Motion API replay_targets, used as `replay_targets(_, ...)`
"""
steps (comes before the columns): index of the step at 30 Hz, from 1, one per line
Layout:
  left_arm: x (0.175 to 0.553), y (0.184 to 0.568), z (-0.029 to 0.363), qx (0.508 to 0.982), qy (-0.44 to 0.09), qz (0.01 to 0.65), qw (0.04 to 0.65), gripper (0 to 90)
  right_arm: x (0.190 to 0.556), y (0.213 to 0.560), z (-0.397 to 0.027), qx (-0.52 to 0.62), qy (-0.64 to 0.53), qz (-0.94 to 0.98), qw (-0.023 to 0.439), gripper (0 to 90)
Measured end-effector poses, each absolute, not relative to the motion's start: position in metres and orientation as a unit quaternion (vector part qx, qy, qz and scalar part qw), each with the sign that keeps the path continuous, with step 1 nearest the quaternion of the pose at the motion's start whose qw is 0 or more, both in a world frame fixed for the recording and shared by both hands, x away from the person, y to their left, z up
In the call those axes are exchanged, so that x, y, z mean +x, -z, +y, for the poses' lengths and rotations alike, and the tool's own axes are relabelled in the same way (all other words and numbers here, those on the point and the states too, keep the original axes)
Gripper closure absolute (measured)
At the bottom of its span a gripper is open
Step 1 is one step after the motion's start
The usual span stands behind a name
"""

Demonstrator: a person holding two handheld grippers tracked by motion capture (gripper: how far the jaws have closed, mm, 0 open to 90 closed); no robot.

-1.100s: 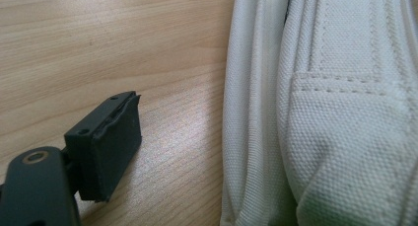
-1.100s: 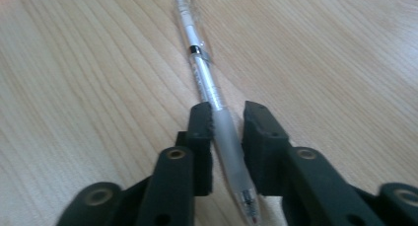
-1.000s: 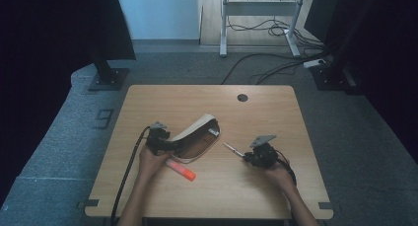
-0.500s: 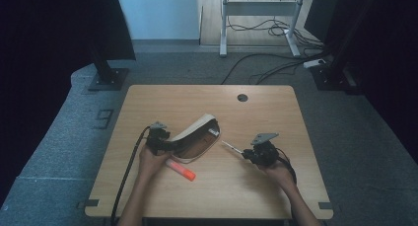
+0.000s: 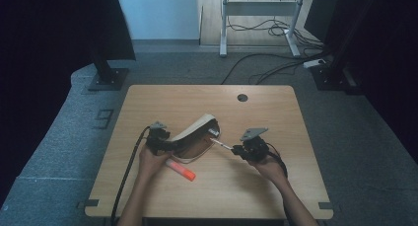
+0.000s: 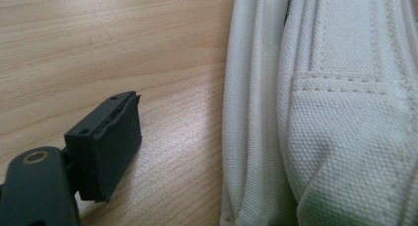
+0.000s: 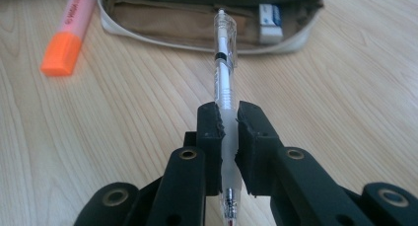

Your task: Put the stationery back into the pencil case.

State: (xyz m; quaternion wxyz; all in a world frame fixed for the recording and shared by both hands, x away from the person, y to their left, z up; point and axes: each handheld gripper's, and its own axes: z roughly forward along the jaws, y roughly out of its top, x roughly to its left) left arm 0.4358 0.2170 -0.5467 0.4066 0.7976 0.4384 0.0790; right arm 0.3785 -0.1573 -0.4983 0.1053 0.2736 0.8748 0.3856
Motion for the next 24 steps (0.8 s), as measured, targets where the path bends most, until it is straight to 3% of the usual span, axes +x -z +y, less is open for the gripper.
replay_targets(24, 0.434, 0.547, 0.215, 0.803, -0.083, 0.433, 0.402, 14.8, 0.394, 0.504, -0.080, 0.209, -0.367, 0.904, 0.072, 79.0)
